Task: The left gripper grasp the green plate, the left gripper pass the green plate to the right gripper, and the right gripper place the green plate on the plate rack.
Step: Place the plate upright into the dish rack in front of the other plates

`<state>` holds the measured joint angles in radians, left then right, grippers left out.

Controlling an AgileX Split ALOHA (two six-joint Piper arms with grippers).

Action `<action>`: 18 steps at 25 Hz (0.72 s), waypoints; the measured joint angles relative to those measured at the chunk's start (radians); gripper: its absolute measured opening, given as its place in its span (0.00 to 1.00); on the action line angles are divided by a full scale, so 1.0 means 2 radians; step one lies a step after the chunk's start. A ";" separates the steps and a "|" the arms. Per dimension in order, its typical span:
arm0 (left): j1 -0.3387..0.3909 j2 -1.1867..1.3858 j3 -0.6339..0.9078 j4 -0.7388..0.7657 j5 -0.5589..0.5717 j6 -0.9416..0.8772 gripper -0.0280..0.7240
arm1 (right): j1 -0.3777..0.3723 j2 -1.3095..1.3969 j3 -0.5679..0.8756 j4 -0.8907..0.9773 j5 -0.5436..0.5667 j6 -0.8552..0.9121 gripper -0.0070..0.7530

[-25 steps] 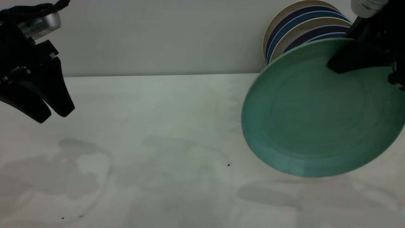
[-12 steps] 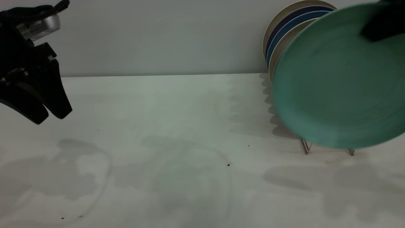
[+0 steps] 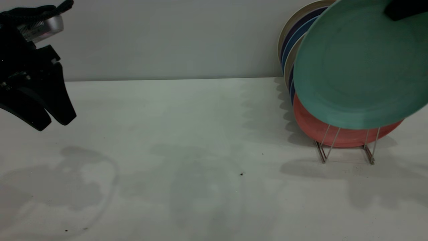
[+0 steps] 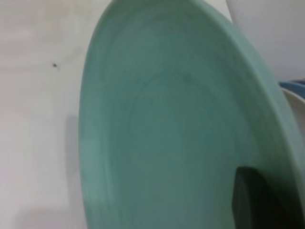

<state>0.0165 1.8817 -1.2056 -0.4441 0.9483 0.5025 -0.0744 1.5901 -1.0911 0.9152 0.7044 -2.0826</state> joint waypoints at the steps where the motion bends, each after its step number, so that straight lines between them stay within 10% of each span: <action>1: 0.000 0.000 0.000 0.000 0.000 0.000 0.81 | 0.000 0.007 -0.005 0.001 0.002 -0.005 0.12; 18: 0.000 0.000 0.000 0.004 -0.002 0.000 0.78 | -0.051 0.036 -0.061 0.005 0.035 -0.020 0.12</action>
<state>0.0165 1.8817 -1.2056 -0.4362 0.9453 0.5025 -0.1756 1.6622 -1.2130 0.9243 0.7741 -2.1217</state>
